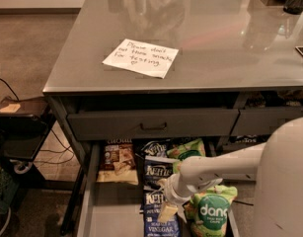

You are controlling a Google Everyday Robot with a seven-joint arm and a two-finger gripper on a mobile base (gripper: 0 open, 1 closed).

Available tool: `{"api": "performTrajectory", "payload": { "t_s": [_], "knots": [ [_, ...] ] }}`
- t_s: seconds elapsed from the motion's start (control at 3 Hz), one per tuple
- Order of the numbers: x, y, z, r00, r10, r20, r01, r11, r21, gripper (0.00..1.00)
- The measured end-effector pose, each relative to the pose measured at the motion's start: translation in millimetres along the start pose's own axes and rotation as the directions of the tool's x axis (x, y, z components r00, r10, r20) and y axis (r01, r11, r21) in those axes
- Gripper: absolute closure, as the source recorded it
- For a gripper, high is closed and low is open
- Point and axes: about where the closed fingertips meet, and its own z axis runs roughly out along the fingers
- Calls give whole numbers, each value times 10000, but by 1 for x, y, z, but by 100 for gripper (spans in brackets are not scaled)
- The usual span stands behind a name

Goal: Pick blue chip bag from middle drawer and place on counter

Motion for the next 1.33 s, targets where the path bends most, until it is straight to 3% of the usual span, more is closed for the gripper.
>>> {"api": "performTrajectory", "payload": {
  "t_s": [0.67,1.33],
  "knots": [
    [15,1,23,9999,-134,-52,132,9991,-406,24],
    [20,8,28,9998,-198,-43,195,9975,-674,65]
  ]
}}
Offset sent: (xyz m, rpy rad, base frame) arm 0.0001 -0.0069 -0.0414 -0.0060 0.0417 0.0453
